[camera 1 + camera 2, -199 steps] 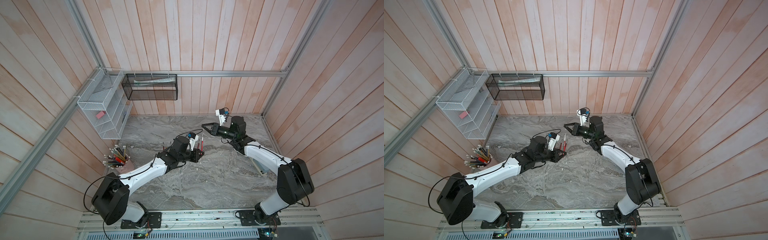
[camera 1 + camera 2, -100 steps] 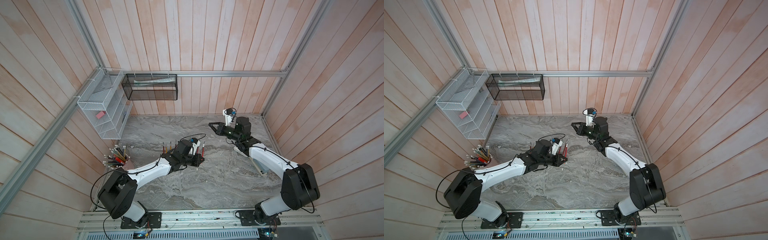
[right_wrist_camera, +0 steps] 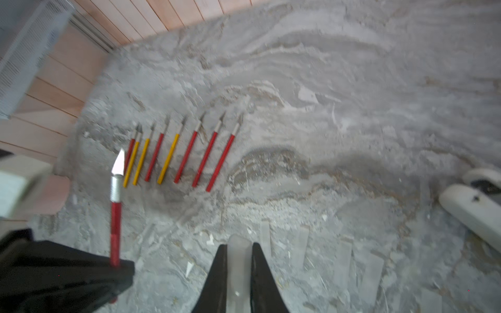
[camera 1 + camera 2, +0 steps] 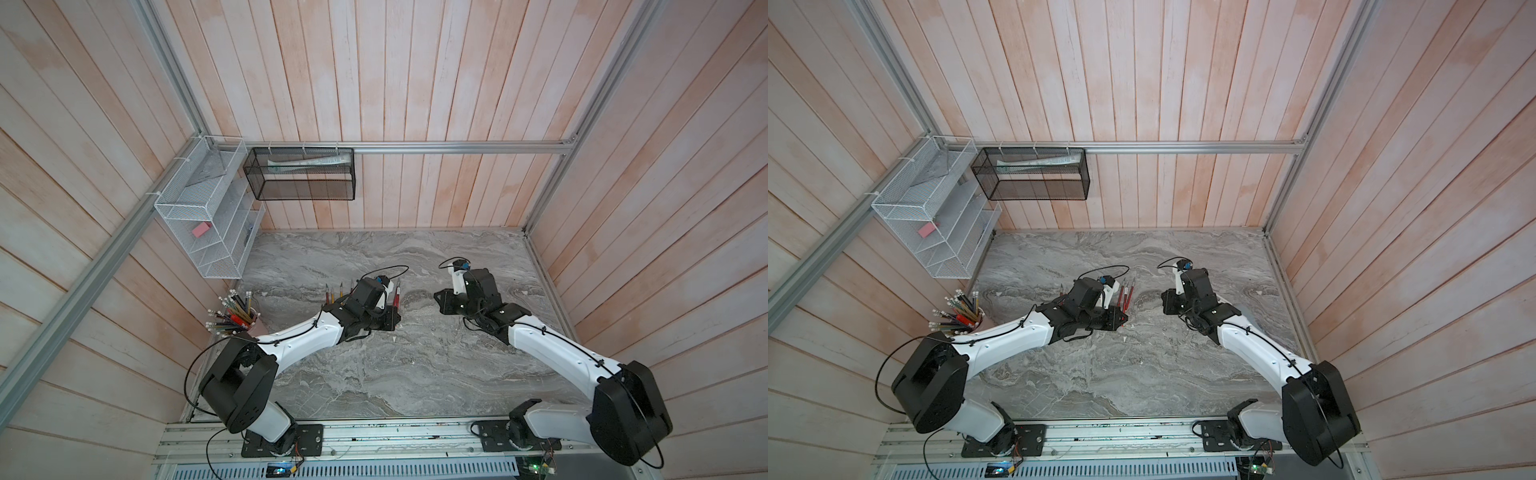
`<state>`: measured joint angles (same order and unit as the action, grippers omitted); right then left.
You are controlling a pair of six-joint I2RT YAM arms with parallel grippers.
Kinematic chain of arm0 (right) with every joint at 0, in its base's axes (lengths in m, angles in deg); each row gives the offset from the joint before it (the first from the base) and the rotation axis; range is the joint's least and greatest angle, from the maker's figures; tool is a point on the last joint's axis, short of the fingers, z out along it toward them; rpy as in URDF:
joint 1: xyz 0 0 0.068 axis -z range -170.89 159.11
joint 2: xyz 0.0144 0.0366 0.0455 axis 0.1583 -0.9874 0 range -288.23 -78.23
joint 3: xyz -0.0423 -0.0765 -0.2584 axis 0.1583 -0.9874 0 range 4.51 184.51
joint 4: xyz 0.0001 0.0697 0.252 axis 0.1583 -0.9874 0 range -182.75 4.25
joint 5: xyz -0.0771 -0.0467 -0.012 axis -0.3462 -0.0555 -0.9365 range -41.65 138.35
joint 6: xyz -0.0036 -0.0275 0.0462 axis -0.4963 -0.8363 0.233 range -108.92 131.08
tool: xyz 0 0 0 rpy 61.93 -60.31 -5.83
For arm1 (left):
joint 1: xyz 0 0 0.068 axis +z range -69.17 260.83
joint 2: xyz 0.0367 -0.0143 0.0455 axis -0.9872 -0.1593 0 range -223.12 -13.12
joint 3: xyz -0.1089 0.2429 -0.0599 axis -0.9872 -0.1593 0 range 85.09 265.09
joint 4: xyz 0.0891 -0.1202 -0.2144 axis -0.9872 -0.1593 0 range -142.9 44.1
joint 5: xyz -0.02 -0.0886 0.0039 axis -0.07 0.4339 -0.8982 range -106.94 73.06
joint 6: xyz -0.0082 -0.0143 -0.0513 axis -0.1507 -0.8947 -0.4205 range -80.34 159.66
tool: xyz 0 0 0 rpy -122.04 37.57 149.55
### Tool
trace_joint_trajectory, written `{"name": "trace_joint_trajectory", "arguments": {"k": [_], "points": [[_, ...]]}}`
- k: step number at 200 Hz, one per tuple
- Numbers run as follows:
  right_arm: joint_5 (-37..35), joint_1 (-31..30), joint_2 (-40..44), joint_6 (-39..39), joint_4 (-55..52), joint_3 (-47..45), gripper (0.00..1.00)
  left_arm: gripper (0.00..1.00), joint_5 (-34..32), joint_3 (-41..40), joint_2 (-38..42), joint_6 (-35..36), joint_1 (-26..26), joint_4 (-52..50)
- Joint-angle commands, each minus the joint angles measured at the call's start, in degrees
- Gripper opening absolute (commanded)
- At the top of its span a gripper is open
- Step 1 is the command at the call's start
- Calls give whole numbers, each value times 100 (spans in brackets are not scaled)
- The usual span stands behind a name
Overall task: Remove protective caps from carving knives
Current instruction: Place the protective sleeve at the center of the board.
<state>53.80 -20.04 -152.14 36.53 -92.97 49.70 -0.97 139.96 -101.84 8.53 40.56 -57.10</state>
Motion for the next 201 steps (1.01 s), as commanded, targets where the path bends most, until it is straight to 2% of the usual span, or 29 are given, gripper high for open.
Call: {"name": "trace_joint_trajectory", "arguments": {"k": [1, 45, 133, 201], "points": [[-427, -76, 57, -55, -532, -117, 0, 0, -66, 231, -94, -15, 36, -75], [-982, -23, -348, -69, -605, -308, 0, 0, -15, 275, -171, -42, 36, -108], [-661, 181, -1459, -326, -455, 15, 0, 0, -32, 317, -311, -27, 46, -161], [-618, 235, -1584, -339, -385, 62, 20, 0, 20, 374, -470, -8, 46, -135]]}}
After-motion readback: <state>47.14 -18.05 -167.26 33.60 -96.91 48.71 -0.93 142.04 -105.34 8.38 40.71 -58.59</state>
